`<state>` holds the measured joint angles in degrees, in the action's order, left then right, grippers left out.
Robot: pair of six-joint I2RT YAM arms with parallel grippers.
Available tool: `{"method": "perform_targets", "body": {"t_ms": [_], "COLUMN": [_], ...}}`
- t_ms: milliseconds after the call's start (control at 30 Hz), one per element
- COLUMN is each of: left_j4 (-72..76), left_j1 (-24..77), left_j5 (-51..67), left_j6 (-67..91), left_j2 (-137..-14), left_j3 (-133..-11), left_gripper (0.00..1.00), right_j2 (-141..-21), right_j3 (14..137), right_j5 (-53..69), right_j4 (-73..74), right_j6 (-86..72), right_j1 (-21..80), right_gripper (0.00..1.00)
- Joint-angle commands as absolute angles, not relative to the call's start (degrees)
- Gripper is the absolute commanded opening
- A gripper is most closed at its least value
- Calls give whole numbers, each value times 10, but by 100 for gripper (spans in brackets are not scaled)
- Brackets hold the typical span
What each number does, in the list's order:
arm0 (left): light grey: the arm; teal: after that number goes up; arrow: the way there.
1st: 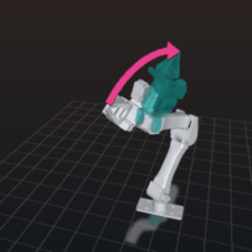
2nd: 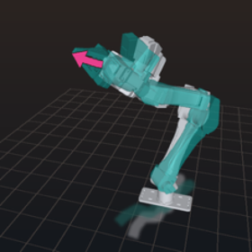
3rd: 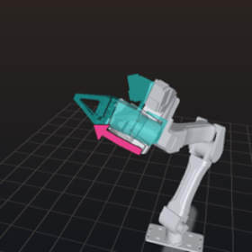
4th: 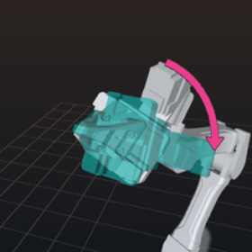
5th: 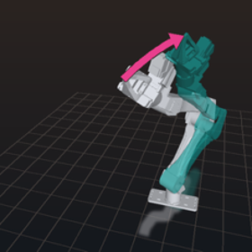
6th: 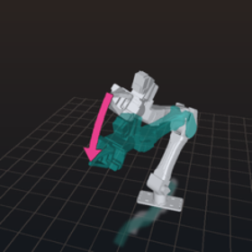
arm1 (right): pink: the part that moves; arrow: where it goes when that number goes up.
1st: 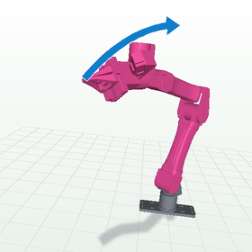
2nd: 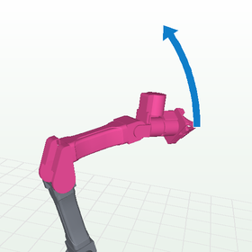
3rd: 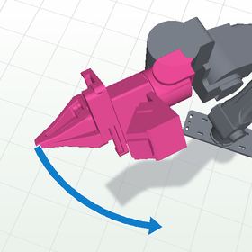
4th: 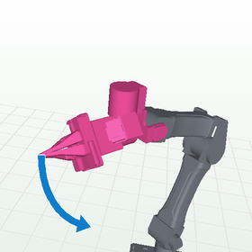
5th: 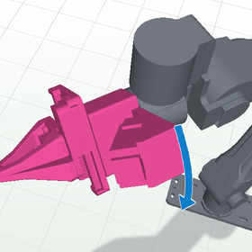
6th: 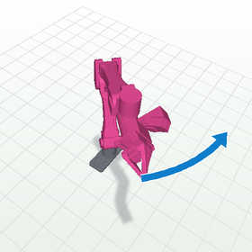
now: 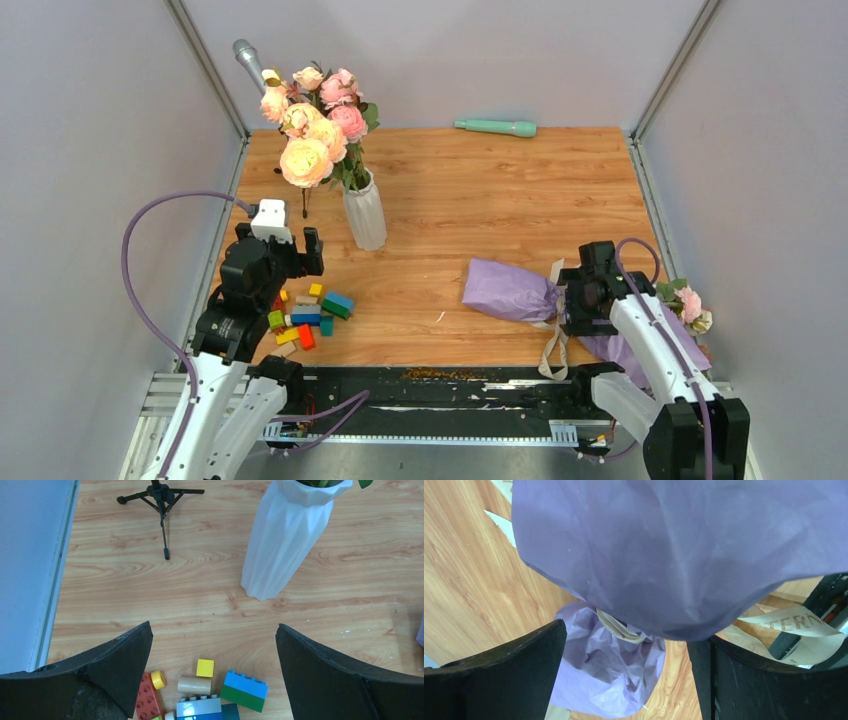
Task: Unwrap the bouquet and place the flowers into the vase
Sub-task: Adjust the fake flower at the center of the board.
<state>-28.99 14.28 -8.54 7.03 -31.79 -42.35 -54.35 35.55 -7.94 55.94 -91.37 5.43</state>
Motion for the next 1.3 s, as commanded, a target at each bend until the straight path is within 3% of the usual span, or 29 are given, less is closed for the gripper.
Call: {"method": "perform_targets", "body": {"t_ms": [0,267,467,900,1267], "left_j4": [-279,-277,-276,-275,-274], "left_j1": [149,154,156,156,156], "left_j5": [-92,-92,-85,-81,-73], "left_j6": [56,54,53,53,52], "left_j2": [-321,-325,-325,-330,-338], "left_j3": [-421,-422,-421,-421,-422], "left_gripper": [100,100,100,100,100], "right_j2": [-571,-633,-690,-779,-893], "right_j3": [376,402,401,438,561], "right_j5": [-114,-126,-115,-127,-210], "right_j4": [521,489,436,332,267], "right_j6": [-925,-896,-853,-744,-486], "right_j1": [51,51,52,90,191], "right_gripper": [90,88,77,22,21]}}
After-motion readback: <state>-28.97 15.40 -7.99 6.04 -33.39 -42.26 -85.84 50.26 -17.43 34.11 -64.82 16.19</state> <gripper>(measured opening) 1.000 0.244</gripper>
